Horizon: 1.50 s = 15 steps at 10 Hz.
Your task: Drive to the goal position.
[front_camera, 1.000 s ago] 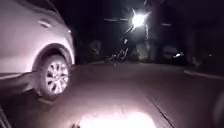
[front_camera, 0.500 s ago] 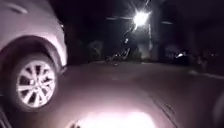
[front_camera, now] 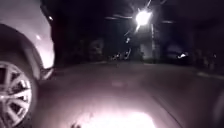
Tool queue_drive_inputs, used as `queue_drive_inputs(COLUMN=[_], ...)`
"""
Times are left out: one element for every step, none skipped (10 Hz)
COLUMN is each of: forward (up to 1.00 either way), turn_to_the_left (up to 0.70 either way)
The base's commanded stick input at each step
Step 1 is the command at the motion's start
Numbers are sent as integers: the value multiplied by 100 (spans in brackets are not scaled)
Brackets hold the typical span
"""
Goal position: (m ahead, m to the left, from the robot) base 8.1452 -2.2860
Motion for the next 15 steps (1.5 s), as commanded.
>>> queue_drive_inputs(forward=[100,100,100,100,100,100,100,100,100,100,100,100,100,100,100], turn_to_the_left=[0,0,0,0,0,0,0,0,0,0,0,0,0,0,0])
